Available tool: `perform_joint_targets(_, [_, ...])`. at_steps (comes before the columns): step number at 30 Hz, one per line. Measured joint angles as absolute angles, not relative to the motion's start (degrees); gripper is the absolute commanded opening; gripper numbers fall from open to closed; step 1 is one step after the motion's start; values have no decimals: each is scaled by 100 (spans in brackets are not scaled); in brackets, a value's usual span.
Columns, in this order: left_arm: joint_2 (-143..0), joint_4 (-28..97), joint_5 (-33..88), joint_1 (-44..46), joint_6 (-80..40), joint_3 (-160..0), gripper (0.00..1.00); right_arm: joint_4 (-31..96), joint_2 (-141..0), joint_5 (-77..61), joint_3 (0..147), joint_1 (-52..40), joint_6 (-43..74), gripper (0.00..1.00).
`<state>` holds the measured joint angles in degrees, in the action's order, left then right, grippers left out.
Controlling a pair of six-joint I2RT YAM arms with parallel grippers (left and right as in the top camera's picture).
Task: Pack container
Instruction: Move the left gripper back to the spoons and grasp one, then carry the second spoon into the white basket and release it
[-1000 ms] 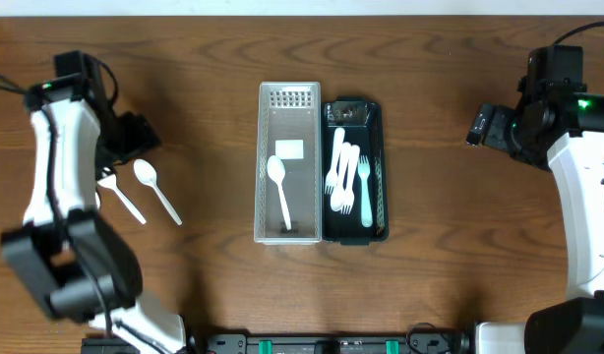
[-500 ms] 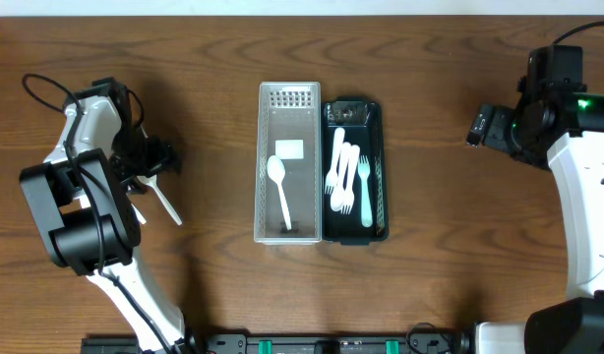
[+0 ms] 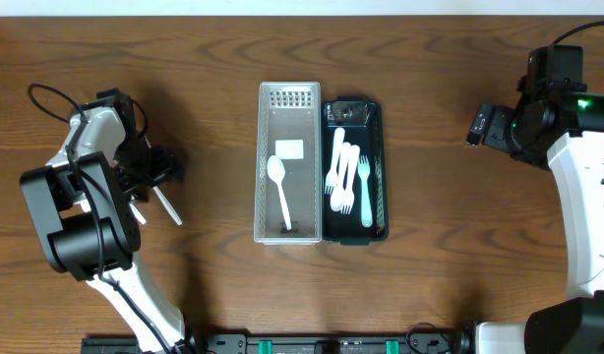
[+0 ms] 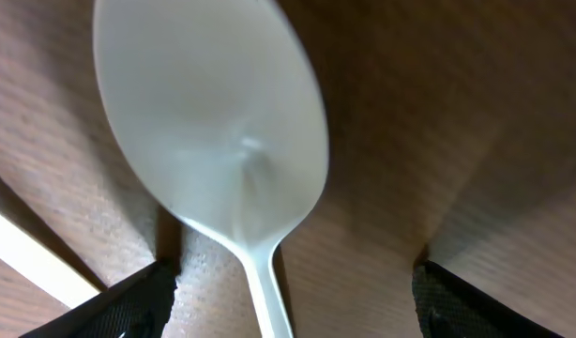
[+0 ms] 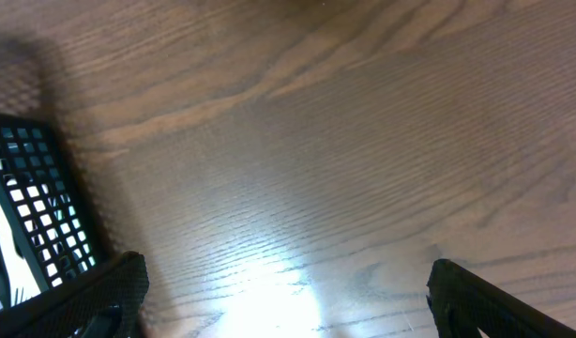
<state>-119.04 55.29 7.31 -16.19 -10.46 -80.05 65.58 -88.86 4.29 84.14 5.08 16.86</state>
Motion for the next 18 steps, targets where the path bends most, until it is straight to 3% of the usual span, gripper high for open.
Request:
perform_joint_targets(2, [-11902,5531,707,-1619,-1059,-7996,71,6558,-8886,429,8414,508,1686,98])
perform_joint_targets(6, [-11902,5592,711,-1632,-1044,-7977,43,6558,-8886,427,8414,508,1686,98])
perform_joint_targets(9, [-11902,5631,731,-1634,-1037,-7966,39,6565,-8886,429,8414,508,1686,98])
perform_joint_targets(12, [-11902,5655,742,-1636,-1031,-7961,24,6571,-8886,429,8414,508,1686,98])
perform_joint_targets(18, [-11902,5682,777,-1636,-1031,-7950,8,6573,-8886,429,8414,508,1686,99])
